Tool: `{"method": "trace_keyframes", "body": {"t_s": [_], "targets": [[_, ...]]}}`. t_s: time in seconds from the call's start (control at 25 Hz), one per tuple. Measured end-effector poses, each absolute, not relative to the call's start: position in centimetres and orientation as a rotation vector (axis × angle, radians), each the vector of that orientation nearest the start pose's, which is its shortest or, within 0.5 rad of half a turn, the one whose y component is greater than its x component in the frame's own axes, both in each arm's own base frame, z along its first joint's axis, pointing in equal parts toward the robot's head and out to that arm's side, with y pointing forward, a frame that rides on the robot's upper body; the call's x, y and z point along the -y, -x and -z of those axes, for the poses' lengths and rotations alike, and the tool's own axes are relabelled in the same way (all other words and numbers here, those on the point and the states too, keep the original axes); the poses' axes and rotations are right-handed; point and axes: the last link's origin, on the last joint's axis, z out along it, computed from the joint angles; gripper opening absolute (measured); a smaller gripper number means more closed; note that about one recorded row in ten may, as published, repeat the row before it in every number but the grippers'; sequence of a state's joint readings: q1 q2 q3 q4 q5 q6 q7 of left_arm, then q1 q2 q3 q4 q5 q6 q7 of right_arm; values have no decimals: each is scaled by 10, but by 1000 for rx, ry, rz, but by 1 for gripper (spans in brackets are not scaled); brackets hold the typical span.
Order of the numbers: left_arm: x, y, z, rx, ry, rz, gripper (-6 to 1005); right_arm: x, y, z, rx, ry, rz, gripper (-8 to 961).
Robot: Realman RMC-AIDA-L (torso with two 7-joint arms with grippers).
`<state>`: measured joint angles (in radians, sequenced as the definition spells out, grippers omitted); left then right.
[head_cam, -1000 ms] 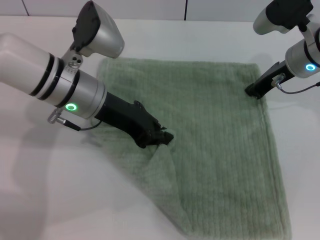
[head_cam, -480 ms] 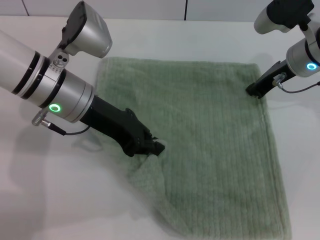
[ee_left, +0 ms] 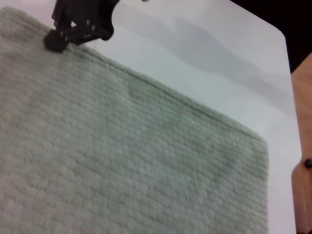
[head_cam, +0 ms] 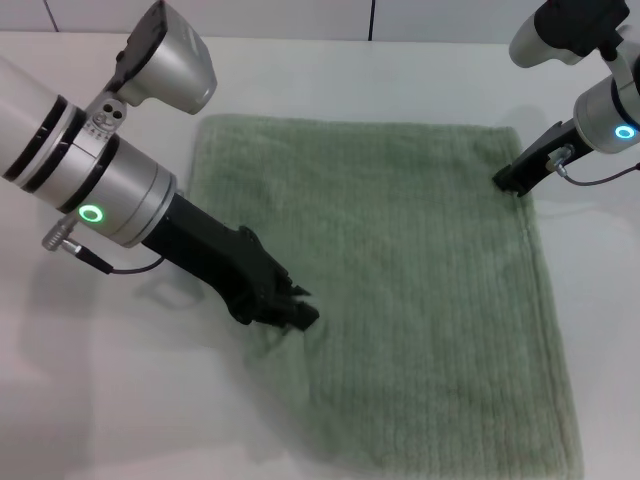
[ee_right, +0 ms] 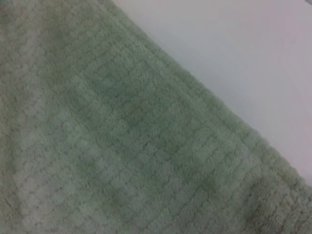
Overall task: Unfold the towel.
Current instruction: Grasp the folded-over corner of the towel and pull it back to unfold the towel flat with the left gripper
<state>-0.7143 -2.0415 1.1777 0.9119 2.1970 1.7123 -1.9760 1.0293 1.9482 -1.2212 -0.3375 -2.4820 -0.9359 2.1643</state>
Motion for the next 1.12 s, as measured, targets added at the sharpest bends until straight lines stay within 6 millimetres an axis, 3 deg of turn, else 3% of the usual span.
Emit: {"method": "trace_keyframes", "body": {"t_s": [0.2, 0.32, 0.52, 0.8, 1.12], "targets": [[-337, 186, 15, 745, 3199, -137, 74, -449, -229, 26, -790, 2529, 462, -1], [-336, 189, 12, 763, 3193, -167, 267, -449, -228, 26, -785, 2529, 465, -1], [-335, 189, 5, 763, 3197, -142, 363, -449, -229, 26, -778, 2529, 476, -1], [-338, 185, 8, 723, 3183, -100, 369, -449, -228, 27, -776, 2530, 474, -1], [-340, 186, 30, 707, 3187, -116, 370, -449, -228, 27, -776, 2530, 476, -1]]}}
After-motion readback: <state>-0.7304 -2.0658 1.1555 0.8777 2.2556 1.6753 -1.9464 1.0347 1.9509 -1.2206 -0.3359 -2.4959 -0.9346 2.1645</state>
